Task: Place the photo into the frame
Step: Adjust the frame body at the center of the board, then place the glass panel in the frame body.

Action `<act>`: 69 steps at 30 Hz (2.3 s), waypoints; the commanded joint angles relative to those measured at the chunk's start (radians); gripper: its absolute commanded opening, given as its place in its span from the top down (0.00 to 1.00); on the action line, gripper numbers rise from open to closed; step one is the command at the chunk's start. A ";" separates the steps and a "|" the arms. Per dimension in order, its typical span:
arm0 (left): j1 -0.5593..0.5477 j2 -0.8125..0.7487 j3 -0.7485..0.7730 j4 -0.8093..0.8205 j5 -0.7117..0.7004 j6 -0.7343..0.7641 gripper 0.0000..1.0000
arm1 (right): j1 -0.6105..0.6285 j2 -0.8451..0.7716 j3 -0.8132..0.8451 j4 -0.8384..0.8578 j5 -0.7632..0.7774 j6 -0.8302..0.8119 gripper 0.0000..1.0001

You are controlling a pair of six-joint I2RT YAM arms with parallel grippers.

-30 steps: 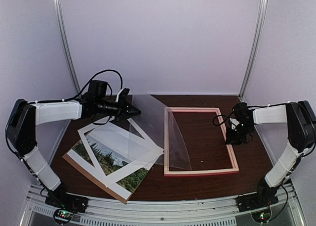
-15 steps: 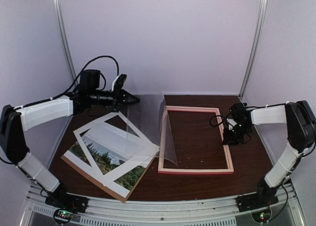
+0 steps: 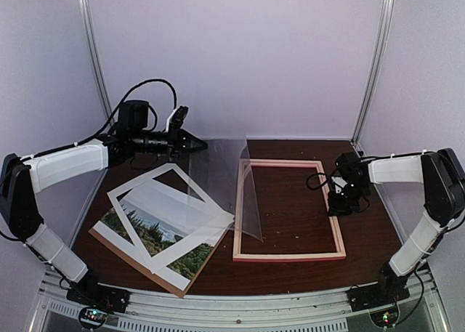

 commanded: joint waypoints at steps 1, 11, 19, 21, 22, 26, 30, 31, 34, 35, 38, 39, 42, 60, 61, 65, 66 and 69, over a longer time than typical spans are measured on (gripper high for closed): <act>-0.019 0.011 0.046 0.064 -0.013 0.004 1.00 | 0.011 -0.066 0.010 -0.094 0.079 -0.049 0.90; -0.064 0.035 0.049 0.100 -0.036 -0.015 1.00 | 0.047 -0.057 -0.023 -0.039 0.011 -0.012 0.91; -0.119 0.080 0.059 0.165 -0.060 -0.056 1.00 | 0.077 -0.029 -0.028 0.004 -0.025 0.013 0.83; -0.134 0.105 0.067 0.197 -0.059 -0.083 1.00 | 0.077 -0.034 -0.023 -0.004 -0.016 0.015 0.75; -0.142 0.119 0.072 0.222 -0.059 -0.095 1.00 | 0.077 -0.037 -0.019 -0.011 -0.008 0.015 0.70; -0.177 0.178 0.106 0.276 -0.062 -0.140 1.00 | 0.062 -0.057 0.006 -0.043 0.022 0.014 0.56; -0.214 0.229 0.155 0.328 -0.062 -0.183 1.00 | 0.016 -0.114 0.013 -0.053 0.010 0.018 0.45; -0.223 0.240 0.169 0.338 -0.062 -0.192 1.00 | -0.002 -0.132 0.015 -0.054 0.006 0.018 0.43; -0.255 0.272 0.216 0.358 -0.065 -0.209 1.00 | -0.059 -0.180 0.022 -0.071 0.011 0.016 0.40; -0.266 0.286 0.235 0.366 -0.065 -0.214 1.00 | -0.080 -0.194 0.023 -0.075 0.014 0.015 0.39; -0.298 0.323 0.304 0.390 -0.057 -0.237 1.00 | -0.138 -0.235 0.023 -0.080 0.011 0.016 0.38; -0.311 0.341 0.330 0.395 -0.052 -0.244 1.00 | -0.164 -0.247 0.023 -0.081 0.007 0.014 0.38; -0.339 0.379 0.398 0.401 -0.045 -0.252 1.00 | -0.207 -0.279 0.023 -0.087 0.004 0.018 0.38; -0.348 0.640 0.337 0.270 -0.285 -0.241 1.00 | -0.256 -0.370 0.042 -0.123 0.083 0.028 0.38; -0.346 0.644 0.327 0.257 -0.294 -0.224 1.00 | -0.256 -0.364 0.040 -0.120 0.073 0.028 0.39; -0.338 0.638 0.296 0.180 -0.336 -0.154 1.00 | -0.256 -0.343 0.028 -0.103 0.034 0.028 0.39; -0.336 0.638 0.291 0.164 -0.343 -0.130 1.00 | -0.255 -0.338 0.022 -0.096 0.023 0.027 0.39; -0.327 0.636 0.283 0.111 -0.359 -0.088 1.00 | -0.252 -0.318 0.007 -0.079 -0.004 0.025 0.40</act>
